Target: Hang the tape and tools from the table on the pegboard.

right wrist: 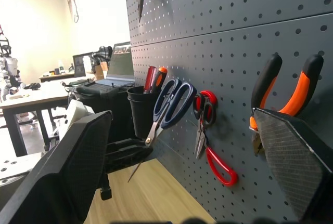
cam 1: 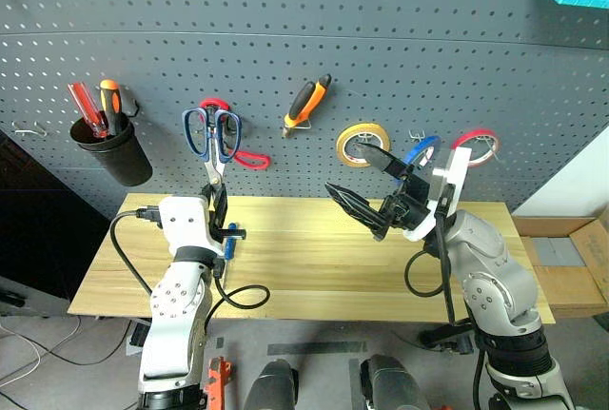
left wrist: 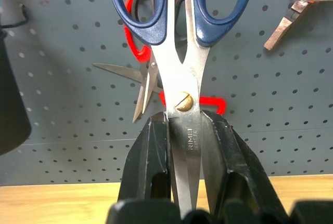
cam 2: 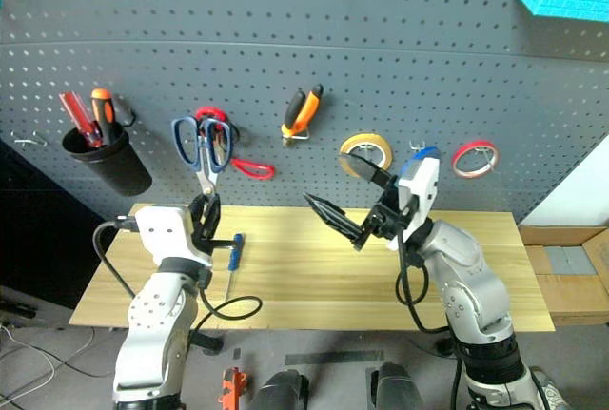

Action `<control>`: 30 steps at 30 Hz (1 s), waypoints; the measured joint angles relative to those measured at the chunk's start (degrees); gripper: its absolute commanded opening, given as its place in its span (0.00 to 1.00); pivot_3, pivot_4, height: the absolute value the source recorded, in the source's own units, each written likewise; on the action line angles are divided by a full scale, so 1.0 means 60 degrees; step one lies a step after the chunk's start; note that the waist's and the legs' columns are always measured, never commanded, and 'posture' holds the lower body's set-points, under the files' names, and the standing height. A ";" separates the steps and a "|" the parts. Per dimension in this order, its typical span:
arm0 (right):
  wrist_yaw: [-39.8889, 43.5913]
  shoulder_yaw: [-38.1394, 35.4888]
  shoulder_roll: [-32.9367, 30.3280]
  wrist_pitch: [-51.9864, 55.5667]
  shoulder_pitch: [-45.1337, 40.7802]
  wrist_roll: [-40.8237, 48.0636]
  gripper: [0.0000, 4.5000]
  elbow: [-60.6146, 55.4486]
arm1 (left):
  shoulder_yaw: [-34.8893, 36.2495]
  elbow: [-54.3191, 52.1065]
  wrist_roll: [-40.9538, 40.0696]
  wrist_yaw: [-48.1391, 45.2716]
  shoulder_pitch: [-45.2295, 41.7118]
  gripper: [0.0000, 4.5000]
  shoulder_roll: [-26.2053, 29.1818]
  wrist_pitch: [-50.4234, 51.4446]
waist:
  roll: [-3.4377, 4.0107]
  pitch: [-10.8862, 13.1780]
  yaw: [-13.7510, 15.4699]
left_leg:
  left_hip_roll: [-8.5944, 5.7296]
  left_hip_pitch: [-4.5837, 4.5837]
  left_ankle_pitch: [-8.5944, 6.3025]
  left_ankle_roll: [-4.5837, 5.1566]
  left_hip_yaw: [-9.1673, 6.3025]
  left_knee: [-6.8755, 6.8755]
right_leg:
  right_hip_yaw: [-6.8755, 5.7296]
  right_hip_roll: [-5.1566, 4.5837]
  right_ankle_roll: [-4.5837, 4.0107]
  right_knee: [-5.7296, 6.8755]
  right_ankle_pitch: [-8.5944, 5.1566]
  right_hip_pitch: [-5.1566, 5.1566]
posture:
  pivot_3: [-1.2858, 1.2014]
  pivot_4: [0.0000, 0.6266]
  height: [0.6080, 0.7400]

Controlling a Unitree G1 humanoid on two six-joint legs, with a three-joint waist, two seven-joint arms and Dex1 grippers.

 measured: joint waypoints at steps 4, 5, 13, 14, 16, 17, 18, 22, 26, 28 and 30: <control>-0.0031 0.0006 0.0002 0.0019 -0.0007 -0.0005 1.00 0.0000 | 0.0000 0.0393 -0.0030 -0.0037 -0.0085 0.11 0.0001 -0.0023 | 0.0000 0.0000 0.0003 | 0.0000 0.0000 -0.0001 0.0003 -0.0001 0.0001 | -0.0001 0.0000 0.0000 0.0000 0.0000 0.0001 | 0.52 0.23 1.00; -0.0040 0.0008 0.0002 0.0026 -0.0008 -0.0005 1.00 -0.0003 | 0.0004 0.0533 -0.0035 -0.0063 -0.0168 0.11 0.0011 -0.0023 | 0.0000 0.0000 0.0003 | -0.0001 0.0001 -0.0001 0.0003 -0.0001 0.0001 | -0.0001 0.0000 0.0000 0.0001 0.0000 0.0002 | 0.52 0.23 1.00; -0.0062 0.0033 -0.0033 0.0113 -0.0008 -0.0005 1.00 -0.0045 | 0.0278 0.1478 -0.0454 -0.0109 -0.1238 0.33 -0.0026 0.0167 | -0.0001 -0.0001 0.0003 | -0.0001 0.0003 -0.0002 0.0004 -0.0003 0.0004 | -0.0004 0.0000 0.0000 0.0003 0.0000 0.0004 | 0.52 0.25 1.00; -0.0078 0.0033 -0.0034 0.0132 -0.0008 -0.0005 1.00 -0.0045 | 0.0300 0.1514 -0.0550 -0.0176 -0.1345 0.41 -0.0027 0.0171 | -0.0001 -0.0001 0.0002 | -0.0002 0.0003 0.0000 0.0002 -0.0003 0.0004 | -0.0003 -0.0001 0.0000 0.0003 0.0000 0.0004 | 0.52 0.25 1.00; -0.0109 0.0033 -0.0035 0.0173 -0.0008 -0.0005 1.00 -0.0045 | 0.0324 0.1575 -0.0690 -0.0256 -0.1470 0.56 -0.0025 0.0162 | -0.0001 -0.0001 -0.0014 | -0.0001 0.0004 0.0000 0.0001 -0.0003 0.0003 | -0.0002 -0.0001 0.0000 0.0003 0.0000 0.0004 | 0.52 0.25 1.00; -0.0120 0.0033 -0.0036 0.0182 -0.0008 -0.0005 1.00 -0.0045 | 0.0329 0.1609 -0.0728 -0.0294 -0.1476 0.64 -0.0025 0.0157 | 0.0000 -0.0001 -0.0026 | -0.0001 0.0006 0.0000 0.0001 -0.0003 0.0003 | 0.0000 -0.0001 0.0000 0.0003 0.0000 0.0004 | 0.52 0.25 1.00; -0.0130 0.0033 -0.0041 0.0187 -0.0008 -0.0005 1.00 -0.0045 | 0.0329 0.1680 -0.0751 -0.0302 -0.1478 0.71 -0.0025 0.0154 | -0.0001 0.0000 -0.0031 | -0.0001 0.0006 0.0000 0.0001 -0.0003 0.0002 | 0.0000 -0.0001 0.0000 0.0003 0.0000 0.0004 | 0.52 0.25 1.00; -0.0162 0.0033 -0.0049 0.0198 -0.0008 -0.0006 1.00 -0.0045 | 0.0381 0.1829 -0.0770 -0.0299 -0.1465 0.99 -0.0021 0.0145 | 0.0000 -0.0001 -0.0029 | -0.0002 0.0006 -0.0003 0.0006 -0.0005 0.0003 | -0.0001 -0.0001 0.0000 0.0003 0.0000 0.0006 | 0.52 0.27 1.00; -0.0166 0.0040 -0.0131 0.0231 0.0000 -0.0016 1.00 -0.0045 | 0.0373 0.1841 -0.0607 -0.0003 -0.1190 0.99 -0.0081 0.0328 | 0.0000 0.0000 -0.0033 | -0.0001 0.0009 -0.0008 0.0015 -0.0007 0.0002 | 0.0001 -0.0001 0.0000 0.0002 0.0000 0.0006 | 0.52 0.28 1.00; -0.0177 0.0172 -0.0338 0.0322 0.0015 -0.0145 1.00 -0.0058 | 0.0396 0.1864 -0.0602 0.0176 -0.1066 0.99 -0.0151 0.0702 | 0.0000 0.0000 -0.0029 | -0.0002 0.0010 -0.0015 0.0028 -0.0007 0.0002 | 0.0001 -0.0001 0.0000 0.0003 0.0000 0.0007 | 0.53 0.29 1.00; -0.0200 0.0442 -0.0717 0.0517 0.0131 -0.0574 1.00 -0.0060 | 0.0412 0.1880 -0.0651 0.0302 -0.0968 0.99 -0.0183 0.1411 | 0.0000 0.0000 -0.0028 | -0.0003 0.0011 -0.0016 0.0031 -0.0009 0.0003 | -0.0002 -0.0001 0.0000 0.0002 0.0000 0.0011 | 0.53 0.31 1.00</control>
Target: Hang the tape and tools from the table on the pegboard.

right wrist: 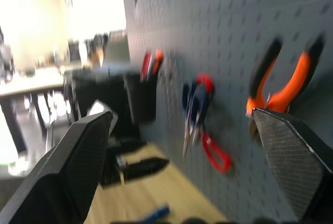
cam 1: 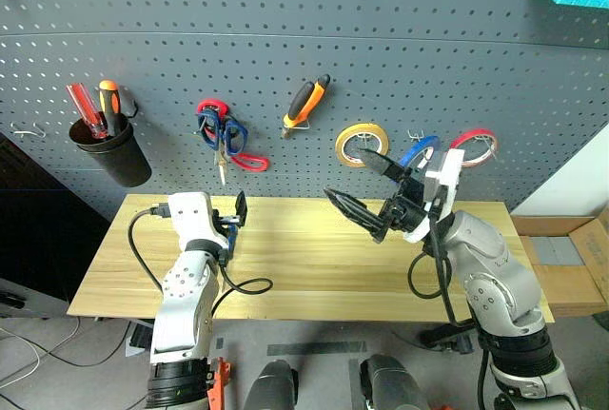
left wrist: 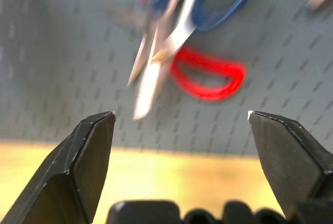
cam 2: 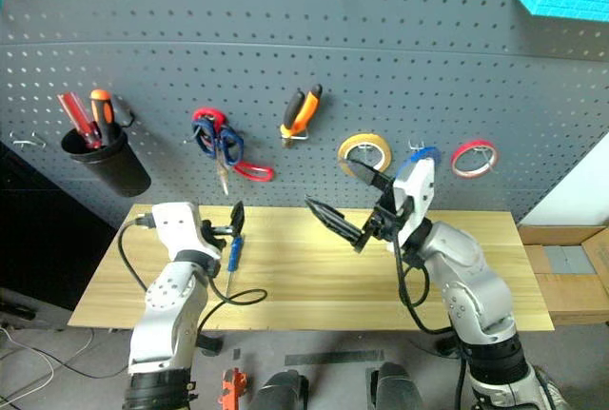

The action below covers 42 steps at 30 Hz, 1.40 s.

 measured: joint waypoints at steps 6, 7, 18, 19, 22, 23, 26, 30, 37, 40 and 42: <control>0.0104 0.1077 -0.0724 0.0498 -0.0077 -0.1271 1.00 0.0262 | 0.0206 0.0348 0.0043 0.0082 0.0190 0.99 0.0623 0.1445 | 0.0008 0.0049 -0.0055 | 0.0004 0.0038 -0.0001 0.0002 -0.0004 -0.0011 | -0.0001 0.0006 0.0000 0.0003 -0.0001 0.0028 | 0.53 0.37 1.00; 0.0103 0.1266 -0.0735 0.0589 -0.0222 -0.1441 1.00 0.0326 | 0.0335 0.0593 0.0021 -0.0057 0.0026 0.99 0.0922 0.1551 | 0.0013 0.0072 -0.0073 | 0.0003 0.0041 0.0000 0.0003 -0.0009 -0.0013 | -0.0003 0.0007 0.0000 0.0009 -0.0001 0.0029 | 0.53 0.38 1.00; -0.0117 0.1985 0.0350 0.1082 -0.1595 -0.2072 1.00 0.0827 | 0.0554 0.2886 -0.0295 -0.1751 -0.1400 0.99 0.2477 0.2336 | -0.0007 0.0586 -0.0208 | -0.0003 0.0072 -0.0001 0.0003 -0.0032 -0.0013 | 0.0018 -0.0006 -0.0002 0.0065 -0.0003 0.0019 | 0.53 0.51 1.00; -0.0130 0.1982 0.0373 0.1136 -0.1642 -0.2071 1.00 0.0828 | 0.0475 0.2940 -0.0362 -0.1919 -0.1403 0.99 0.2468 0.2391 | -0.0013 0.0650 -0.0218 | -0.0001 0.0070 -0.0001 0.0003 -0.0034 -0.0013 | 0.0019 -0.0008 -0.0003 0.0067 -0.0004 0.0015 | 0.53 0.51 1.00; -0.0163 0.1975 0.0407 0.1223 -0.1655 -0.2069 1.00 0.0833 | 0.0246 0.3127 -0.0378 -0.2183 -0.1480 0.99 0.2467 0.2491 | -0.0027 0.0808 -0.0244 | 0.0003 0.0049 -0.0001 0.0003 -0.0034 -0.0015 | 0.0018 -0.0009 -0.0005 0.0065 -0.0004 -0.0005 | 0.52 0.55 1.00; -0.0164 0.1974 0.0405 0.1265 -0.1643 -0.2065 1.00 0.0833 | 0.0180 0.3159 -0.0363 -0.2180 -0.1524 0.99 0.2466 0.2491 | -0.0028 0.0855 -0.0247 | 0.0002 0.0029 -0.0001 0.0003 -0.0034 -0.0013 | 0.0019 -0.0010 -0.0005 0.0066 -0.0004 -0.0026 | 0.52 0.55 1.00; -0.0175 0.1973 0.0401 0.1437 -0.1547 -0.2047 1.00 0.0803 | 0.0078 0.3195 -0.0252 -0.2133 -0.1677 0.99 0.2467 0.2478 | -0.0040 0.0949 -0.0248 | 0.0002 -0.0047 -0.0001 0.0003 -0.0034 -0.0001 | 0.0019 -0.0013 -0.0006 0.0085 -0.0003 -0.0105 | 0.52 0.56 1.00; -0.0214 0.1952 0.0416 0.1734 -0.1366 -0.2039 1.00 0.0705 | -0.0152 0.3321 0.0031 -0.2106 -0.1856 0.99 0.2485 0.2393 | -0.0040 0.1056 -0.0247 | 0.0000 -0.0074 0.0000 0.0001 -0.0026 -0.0004 | 0.0021 -0.0020 -0.0006 0.0090 -0.0003 -0.0134 | 0.52 0.58 1.00; -0.0384 0.1790 0.0621 0.2091 -0.1334 -0.1980 1.00 0.0495 | -0.0681 0.3999 0.0445 -0.2113 -0.2311 0.99 0.2492 0.2314 | -0.0049 0.1246 -0.0248 | -0.0001 -0.0078 -0.0001 0.0002 -0.0024 -0.0005 | 0.0019 -0.0020 -0.0006 0.0087 -0.0003 -0.0136 | 0.52 0.59 1.00; -0.0392 0.1750 0.0660 0.2188 -0.1335 -0.1940 1.00 0.0495 | -0.0730 0.4073 0.0549 -0.2081 -0.2458 0.99 0.2492 0.2324 | -0.0052 0.1280 -0.0248 | -0.0001 -0.0083 -0.0001 0.0002 -0.0025 -0.0007 | 0.0018 -0.0021 -0.0006 0.0083 -0.0004 -0.0141 | 0.52 0.59 1.00; -0.0432 0.1612 0.0724 0.2293 -0.1341 -0.1886 1.00 0.0495 | -0.0776 0.4085 0.0636 -0.2056 -0.2528 0.99 0.2497 0.2334 | -0.0052 0.1309 -0.0248 | -0.0001 -0.0084 -0.0001 0.0002 -0.0022 -0.0008 | 0.0019 -0.0021 -0.0006 0.0082 -0.0003 -0.0142 | 0.52 0.59 1.00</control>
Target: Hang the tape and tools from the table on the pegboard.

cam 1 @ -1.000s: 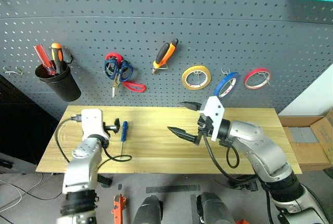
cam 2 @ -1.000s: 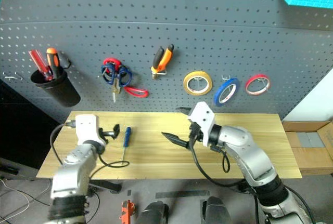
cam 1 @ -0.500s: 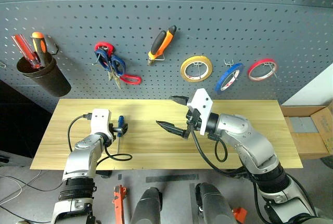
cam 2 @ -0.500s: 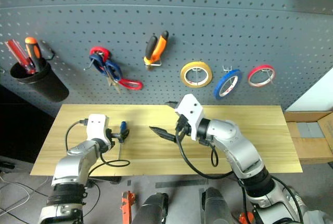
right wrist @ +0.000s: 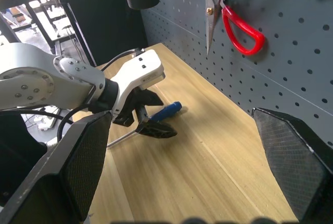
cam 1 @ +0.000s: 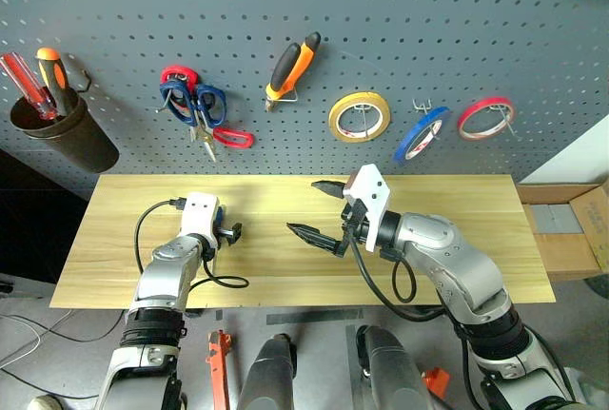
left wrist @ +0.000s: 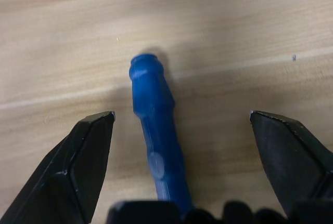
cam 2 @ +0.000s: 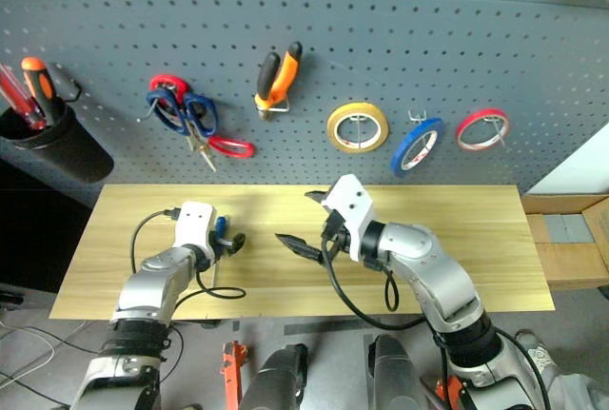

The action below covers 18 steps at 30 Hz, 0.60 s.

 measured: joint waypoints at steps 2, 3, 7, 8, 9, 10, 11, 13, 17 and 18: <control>-0.0106 -0.0065 0.0063 0.0143 -0.0040 0.0063 1.00 0.0000 | -0.0013 0.0052 0.0032 0.0008 -0.0001 0.95 0.0001 0.0009 | -0.0003 0.0017 -0.0005 | 0.0001 -0.0001 0.0000 0.0000 -0.0001 -0.0001 | 0.0000 0.0000 0.0000 0.0000 0.0000 -0.0002 | 0.52 0.59 1.00; -0.0147 -0.0080 0.0079 0.0184 -0.0054 0.0081 1.00 0.0000 | -0.0003 0.0084 0.0023 0.0009 -0.0001 0.91 0.0001 0.0013 | -0.0004 0.0023 -0.0005 | 0.0001 -0.0001 0.0000 0.0000 -0.0001 -0.0002 | 0.0000 0.0000 0.0000 0.0000 0.0000 -0.0004 | 0.52 0.59 1.00; -0.0174 -0.0105 0.0085 0.0319 -0.0084 0.0166 1.00 -0.0074 | 0.0173 0.0100 -0.0035 0.0013 -0.0001 0.63 0.0002 0.0177 | -0.0001 0.0031 -0.0006 | 0.0001 -0.0001 0.0000 0.0000 0.0000 -0.0005 | 0.0000 0.0000 0.0001 -0.0002 0.0000 -0.0006 | 0.52 0.59 1.00; -0.0176 -0.0107 0.0075 0.0327 -0.0084 0.0181 1.00 -0.0102 | 0.0208 0.0100 -0.0061 0.0032 0.0001 0.54 0.0002 0.0214 | -0.0001 0.0031 -0.0006 | 0.0001 -0.0001 0.0000 0.0000 -0.0001 -0.0005 | 0.0000 0.0000 0.0001 -0.0002 0.0000 -0.0005 | 0.52 0.59 1.00; -0.0180 -0.0108 0.0063 0.0337 -0.0083 0.0189 1.00 -0.0128 | 0.0258 0.0100 -0.0101 0.0073 0.0011 0.47 -0.0001 0.0245 | -0.0003 0.0032 -0.0005 | 0.0001 -0.0001 0.0000 0.0000 -0.0001 -0.0005 | -0.0001 0.0000 0.0001 -0.0003 -0.0001 -0.0005 | 0.52 0.59 1.00; -0.0183 -0.0110 0.0051 0.0352 -0.0080 0.0191 1.00 -0.0165 | 0.0320 0.0100 -0.0135 0.0108 0.0023 0.38 -0.0002 0.0278 | -0.0002 0.0034 -0.0006 | 0.0001 -0.0002 0.0000 0.0000 -0.0001 -0.0005 | 0.0000 0.0000 0.0001 -0.0004 0.0000 -0.0005 | 0.52 0.59 1.00; -0.0185 -0.0112 0.0046 0.0365 -0.0079 0.0193 1.00 -0.0190 | 0.0368 0.0100 -0.0154 0.0126 0.0043 0.30 -0.0002 0.0298 | -0.0002 0.0035 -0.0006 | 0.0001 -0.0002 0.0000 -0.0001 0.0000 -0.0005 | 0.0000 0.0000 0.0001 -0.0004 -0.0001 -0.0005 | 0.52 0.59 1.00; -0.0190 -0.0119 0.0032 0.0405 -0.0075 0.0194 1.00 -0.0249 | 0.0440 0.0100 -0.0186 0.0138 0.0075 0.15 -0.0001 0.0315 | -0.0002 0.0035 -0.0004 | 0.0002 -0.0002 0.0000 -0.0001 -0.0001 -0.0006 | -0.0001 0.0000 0.0001 -0.0005 -0.0001 -0.0005 | 0.52 0.59 1.00; -0.0190 -0.0119 0.0009 0.0408 -0.0020 0.0194 1.00 -0.0269 | 0.0551 0.0100 -0.0199 0.0150 0.0100 0.11 -0.0002 0.0360 | -0.0002 0.0035 -0.0004 | 0.0001 -0.0002 0.0000 -0.0002 -0.0002 -0.0007 | -0.0001 -0.0001 0.0001 -0.0006 -0.0001 -0.0005 | 0.52 0.57 1.00; -0.0190 -0.0119 0.0006 0.0408 -0.0013 0.0194 1.00 -0.0268 | 0.0551 0.0100 -0.0199 0.0153 0.0100 0.11 -0.0002 0.0360 | -0.0002 0.0035 -0.0004 | 0.0001 -0.0002 0.0000 -0.0002 -0.0002 -0.0007 | 0.0000 -0.0001 0.0001 -0.0006 -0.0001 -0.0005 | 0.52 0.56 1.00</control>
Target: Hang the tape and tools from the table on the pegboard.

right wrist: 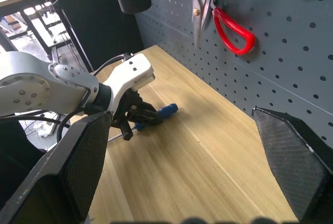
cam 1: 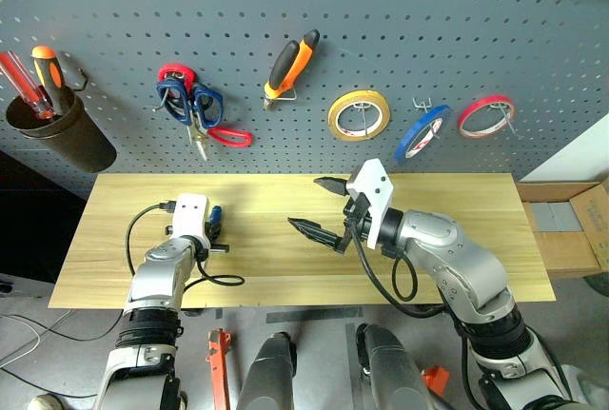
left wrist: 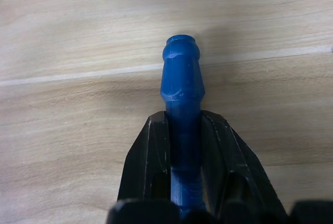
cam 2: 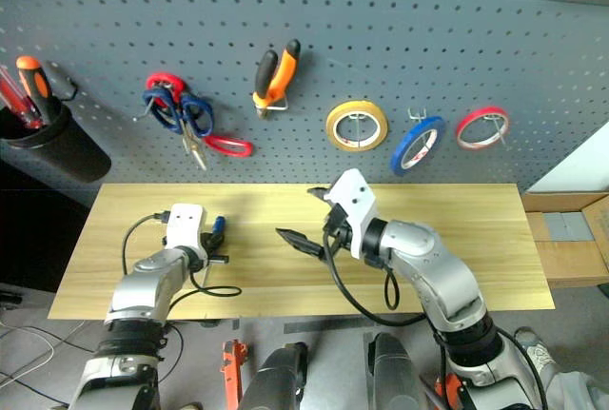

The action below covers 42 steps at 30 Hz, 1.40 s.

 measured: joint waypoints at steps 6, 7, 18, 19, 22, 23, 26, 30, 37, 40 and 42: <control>0.0050 0.0000 -0.0006 -0.0082 -0.0001 0.0001 1.00 0.0000 | -0.0003 0.0066 0.0019 0.0000 -0.0032 0.11 0.0001 -0.0089 | -0.0001 -0.0001 0.0002 | 0.0000 0.0000 0.0002 -0.0004 -0.0001 0.0000 | -0.0001 -0.0001 0.0000 -0.0002 0.0000 0.0000 | 0.53 0.52 1.00; 0.0091 -0.0002 -0.0016 -0.0109 -0.0001 0.0008 1.00 0.0000 | -0.0014 0.0066 0.0031 -0.0015 -0.0024 0.11 0.0001 -0.0144 | -0.0001 -0.0001 0.0002 | 0.0000 -0.0003 0.0003 -0.0007 -0.0003 0.0000 | -0.0003 -0.0002 0.0000 -0.0005 0.0000 -0.0001 | 0.53 0.50 1.00; 0.1111 -0.0657 0.0089 -0.0534 -0.0023 0.1030 1.00 0.0118 | -0.0182 -0.1950 0.0252 -0.0009 0.1332 0.11 0.0021 -0.0631 | -0.0081 -0.0116 0.0029 | -0.0005 -0.0145 0.0031 -0.0058 -0.0002 0.0011 | -0.0013 -0.0048 -0.0002 0.0007 0.0002 -0.0154 | 0.54 0.36 1.00; 0.1226 -0.0676 0.0081 -0.0580 -0.0023 0.1141 1.00 0.0123 | -0.0232 -0.2342 0.0288 -0.0024 0.1545 0.11 0.0022 -0.0639 | -0.0087 -0.0152 0.0030 | -0.0009 -0.0146 0.0031 -0.0058 0.0002 0.0008 | -0.0013 -0.0056 -0.0002 0.0002 0.0002 -0.0156 | 0.54 0.34 1.00; 0.1548 -0.0709 0.0052 -0.0880 -0.0032 0.1230 1.00 0.0272 | -0.0343 -0.3065 0.0392 0.0137 0.1973 0.11 0.0020 -0.0655 | -0.0093 -0.0297 0.0043 | -0.0022 -0.0144 0.0031 -0.0058 0.0011 0.0002 | -0.0020 -0.0071 -0.0002 -0.0002 0.0002 -0.0157 | 0.54 0.30 1.00; 0.1596 -0.0734 0.0078 -0.0958 -0.0038 0.1267 1.00 0.0360 | -0.0320 -0.3188 0.0477 0.0279 0.2053 0.11 0.0020 -0.0668 | -0.0094 -0.0347 0.0043 | -0.0020 -0.0143 0.0031 -0.0058 0.0012 0.0005 | -0.0025 -0.0071 -0.0002 0.0001 0.0002 -0.0156 | 0.54 0.28 1.00; 0.1698 -0.0944 0.0276 -0.1046 -0.0097 0.1553 1.00 0.0551 | -0.0183 -0.3983 0.0864 0.0762 0.2404 0.11 0.0050 -0.0855 | -0.0098 -0.0507 0.0057 | -0.0020 -0.0139 0.0033 -0.0061 0.0013 0.0004 | -0.0029 -0.0069 -0.0002 0.0007 0.0002 -0.0155 | 0.55 0.23 1.00; 0.1680 -0.1130 0.0549 -0.0949 -0.0423 0.2044 1.00 0.0629 | 0.0355 -0.5200 0.1150 0.1553 0.2603 0.11 -0.0068 -0.0864 | -0.0097 -0.0787 0.0100 | -0.0021 -0.0134 0.0034 -0.0062 0.0017 0.0004 | -0.0029 -0.0047 -0.0002 0.0009 0.0002 -0.0153 | 0.56 0.21 1.00; 0.1584 -0.1296 0.0856 -0.0982 -0.0699 0.2278 1.00 0.0786 | 0.1544 -0.5031 0.1325 0.2550 0.1172 0.11 0.0151 -0.2054 | -0.0110 -0.1128 0.0418 | -0.0030 -0.0120 0.0041 -0.0074 0.0019 0.0015 | -0.0035 -0.0036 -0.0003 0.0030 0.0003 -0.0134 | 0.56 0.18 1.00; 0.1469 -0.1309 0.1036 -0.1013 -0.0833 0.2278 1.00 0.0901 | 0.1690 -0.4392 0.1309 0.2544 0.0373 0.11 0.0514 -0.2528 | -0.0112 -0.1225 0.0513 | -0.0031 -0.0113 0.0048 -0.0083 0.0030 0.0016 | -0.0036 -0.0031 -0.0004 0.0044 0.0003 -0.0133 | 0.56 0.19 1.00; 0.1431 -0.1350 0.1104 -0.1019 -0.0923 0.2285 1.00 0.0937 | 0.1725 -0.3806 0.1295 0.2473 -0.0232 0.11 0.0744 -0.2865 | -0.0119 -0.1235 0.0529 | -0.0030 -0.0112 0.0053 -0.0089 0.0029 0.0019 | -0.0038 -0.0027 -0.0006 0.0052 0.0005 -0.0132 | 0.55 0.19 1.00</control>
